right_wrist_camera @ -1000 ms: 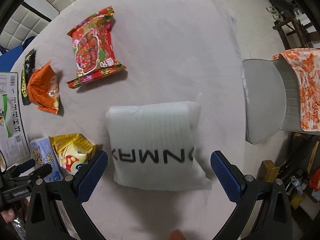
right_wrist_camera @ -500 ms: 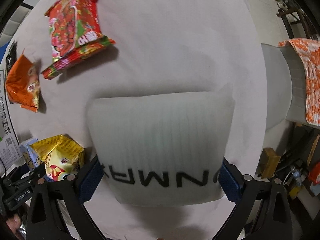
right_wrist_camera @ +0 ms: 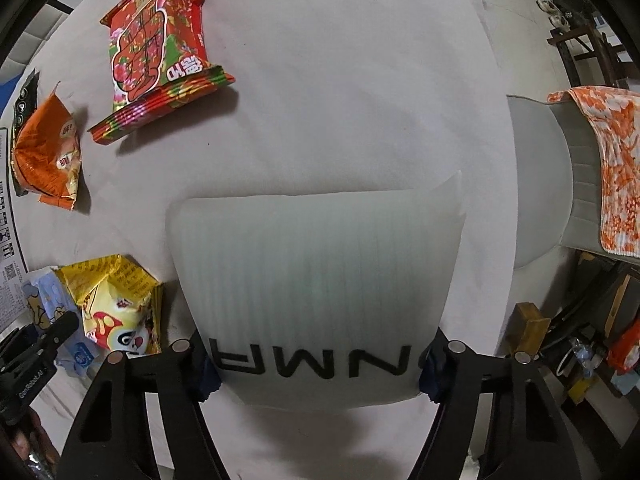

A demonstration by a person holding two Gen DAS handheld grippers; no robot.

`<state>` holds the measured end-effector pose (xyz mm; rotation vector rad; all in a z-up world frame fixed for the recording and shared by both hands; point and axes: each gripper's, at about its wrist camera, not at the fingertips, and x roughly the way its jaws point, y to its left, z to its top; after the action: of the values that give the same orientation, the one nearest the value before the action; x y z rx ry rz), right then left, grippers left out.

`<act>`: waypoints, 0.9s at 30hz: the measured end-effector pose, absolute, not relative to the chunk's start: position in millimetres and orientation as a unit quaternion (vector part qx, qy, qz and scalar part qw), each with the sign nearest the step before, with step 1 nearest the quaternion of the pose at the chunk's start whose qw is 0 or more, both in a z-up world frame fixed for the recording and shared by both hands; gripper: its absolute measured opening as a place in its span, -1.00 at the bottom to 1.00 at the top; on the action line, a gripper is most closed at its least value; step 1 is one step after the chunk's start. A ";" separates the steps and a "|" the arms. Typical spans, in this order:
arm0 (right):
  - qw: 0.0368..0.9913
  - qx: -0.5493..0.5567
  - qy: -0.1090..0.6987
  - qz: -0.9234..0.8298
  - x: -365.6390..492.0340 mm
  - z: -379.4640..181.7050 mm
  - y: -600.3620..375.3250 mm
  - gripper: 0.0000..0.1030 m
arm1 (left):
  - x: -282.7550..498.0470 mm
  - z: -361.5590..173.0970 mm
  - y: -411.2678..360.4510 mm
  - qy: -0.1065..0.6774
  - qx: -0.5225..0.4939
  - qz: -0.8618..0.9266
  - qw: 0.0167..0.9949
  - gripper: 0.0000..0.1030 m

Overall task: Organize soft objects
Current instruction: 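Carry both packs into the box and open both tools to release them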

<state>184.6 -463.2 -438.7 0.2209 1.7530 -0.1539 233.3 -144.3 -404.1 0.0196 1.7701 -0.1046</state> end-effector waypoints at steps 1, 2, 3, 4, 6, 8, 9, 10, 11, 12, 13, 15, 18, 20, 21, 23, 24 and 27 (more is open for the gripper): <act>0.632 0.098 0.766 -0.067 185.4 -433.3 -463.5 0.45 | 235.2 -400.9 -145.7 0.772 0.006 -0.046 0.634 -0.18; 0.633 0.101 0.765 -0.067 181.0 -432.2 -465.3 0.45 | 235.4 -396.5 -145.8 0.770 0.003 -0.048 0.636 -0.18; 0.633 0.102 0.765 -0.067 182.6 -424.4 -464.0 0.44 | 235.4 -390.9 -145.6 0.768 0.000 -0.049 0.639 -0.18; 0.634 0.106 0.763 -0.066 178.5 -421.0 -464.7 0.44 | 235.9 -384.7 -144.8 0.765 -0.003 -0.051 0.642 -0.18; 0.637 0.113 0.760 -0.063 170.6 -411.0 -467.5 0.44 | 235.2 -372.1 -142.3 0.759 -0.012 -0.058 0.649 -0.18; 0.644 0.117 0.754 -0.058 162.8 -397.6 -470.1 0.44 | 233.0 -357.5 -140.8 0.751 -0.022 -0.067 0.656 -0.18; 0.649 0.118 0.750 -0.054 158.6 -389.2 -469.5 0.43 | 232.6 -346.5 -139.8 0.746 -0.027 -0.072 0.661 -0.18; 0.652 0.118 0.747 -0.051 159.4 -382.0 -470.7 0.43 | 232.2 -336.0 -138.9 0.741 -0.032 -0.077 0.667 -0.18; 0.657 0.118 0.744 -0.047 156.1 -373.8 -469.6 0.43 | 231.2 -325.4 -138.5 0.735 -0.037 -0.082 0.672 -0.17; 0.661 0.118 0.740 -0.041 152.5 -364.7 -467.9 0.43 | 230.5 -311.4 -138.1 0.727 -0.043 -0.089 0.679 -0.17; 0.666 0.118 0.735 -0.036 151.1 -354.3 -466.8 0.43 | 231.5 -299.0 -137.8 0.721 -0.046 -0.094 0.685 -0.18; 0.677 0.117 0.726 -0.027 145.8 -334.9 -459.8 0.43 | 230.8 -274.9 -134.5 0.705 -0.049 -0.103 0.700 -0.18; 0.696 0.117 0.708 -0.012 149.7 -302.5 -439.5 0.43 | 232.7 -244.2 -124.6 0.682 -0.053 -0.116 0.720 -0.17; 0.707 0.117 0.698 0.000 156.7 -277.2 -417.8 0.43 | 236.1 -229.8 -123.2 0.669 -0.054 -0.122 0.731 -0.17; 0.712 0.115 0.693 0.006 164.6 -268.3 -403.0 0.43 | 237.1 -220.3 -119.7 0.663 -0.056 -0.126 0.736 -0.17; 0.721 0.112 0.684 0.020 173.4 -246.1 -373.3 0.43 | 240.1 -209.8 -109.3 0.653 -0.057 -0.132 0.743 -0.17; 0.725 0.110 0.680 0.026 175.8 -234.8 -356.0 0.43 | 241.0 -201.5 -103.0 0.648 -0.057 -0.137 0.747 -0.17; 0.734 0.108 0.669 0.040 186.0 -216.8 -306.0 0.43 | 244.8 -183.7 -82.9 0.636 -0.055 -0.146 0.756 -0.17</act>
<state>186.0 -306.0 -216.8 0.2373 1.4707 0.0879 244.8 -82.9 -183.7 -0.1209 1.3862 -0.3189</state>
